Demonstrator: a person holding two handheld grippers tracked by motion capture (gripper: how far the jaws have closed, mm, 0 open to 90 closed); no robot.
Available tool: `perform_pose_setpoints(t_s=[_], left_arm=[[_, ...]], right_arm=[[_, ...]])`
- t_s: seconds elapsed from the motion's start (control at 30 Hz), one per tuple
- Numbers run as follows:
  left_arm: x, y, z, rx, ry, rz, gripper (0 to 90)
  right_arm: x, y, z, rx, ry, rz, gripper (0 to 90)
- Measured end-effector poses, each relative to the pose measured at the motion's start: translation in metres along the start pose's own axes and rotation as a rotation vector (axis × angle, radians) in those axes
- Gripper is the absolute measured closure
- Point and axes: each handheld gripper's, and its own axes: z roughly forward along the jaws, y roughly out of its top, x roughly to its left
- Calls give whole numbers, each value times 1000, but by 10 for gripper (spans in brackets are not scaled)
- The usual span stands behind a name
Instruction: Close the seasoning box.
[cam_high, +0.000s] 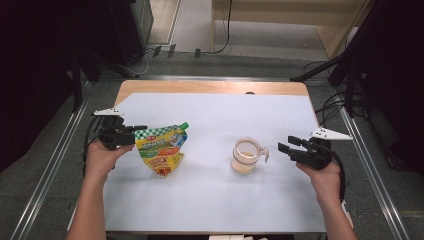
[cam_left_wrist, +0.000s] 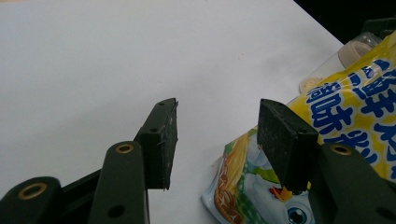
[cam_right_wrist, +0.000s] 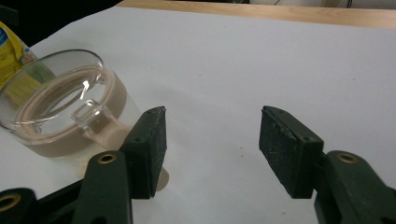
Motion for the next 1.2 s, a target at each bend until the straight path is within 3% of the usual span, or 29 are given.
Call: perform_pose_setpoints(t_s=[0.1, 0.23, 0.3, 0.5, 1.2], left_arm=[[0, 0, 0, -1, 0, -1, 489], [0, -1, 0, -2, -1, -1, 489], [0, -1, 0, -1, -1, 0, 488], [2, -3, 0, -1, 4, -5, 482], [5, -4, 0, -9, 10, -23, 461]], right_arm=[[-3, -4, 0, -8, -40, -9, 405], [-7, -5, -1, -8, -43, 2, 389], [-9, -7, -1, -18, -47, 10, 331], [-11, -12, 2, -6, -84, -12, 304], [-9, -14, 4, 12, -94, -29, 300]])
